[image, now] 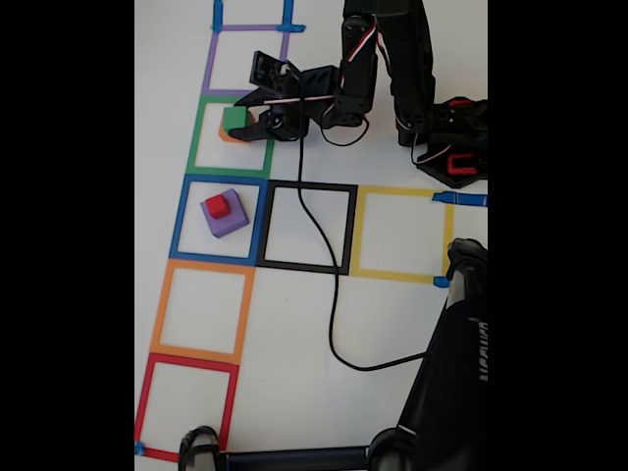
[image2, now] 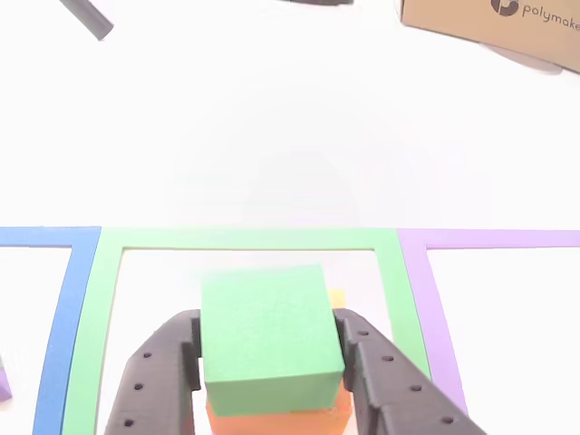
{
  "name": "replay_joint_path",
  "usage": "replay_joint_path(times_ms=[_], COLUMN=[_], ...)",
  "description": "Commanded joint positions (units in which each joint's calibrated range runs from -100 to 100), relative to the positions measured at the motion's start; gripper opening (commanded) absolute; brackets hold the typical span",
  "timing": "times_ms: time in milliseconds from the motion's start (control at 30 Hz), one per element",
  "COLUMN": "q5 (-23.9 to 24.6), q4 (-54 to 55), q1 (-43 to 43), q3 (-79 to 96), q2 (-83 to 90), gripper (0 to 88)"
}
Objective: Tower of hanoi
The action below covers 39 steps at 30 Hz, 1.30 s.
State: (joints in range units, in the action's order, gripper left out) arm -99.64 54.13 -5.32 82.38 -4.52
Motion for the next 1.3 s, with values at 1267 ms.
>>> replay_joint_path(times_ms=[1267], q5=[-0.4], q4=[-154.1], q1=[-23.2], q3=[-95.2], q2=[49.6], gripper=[0.9])
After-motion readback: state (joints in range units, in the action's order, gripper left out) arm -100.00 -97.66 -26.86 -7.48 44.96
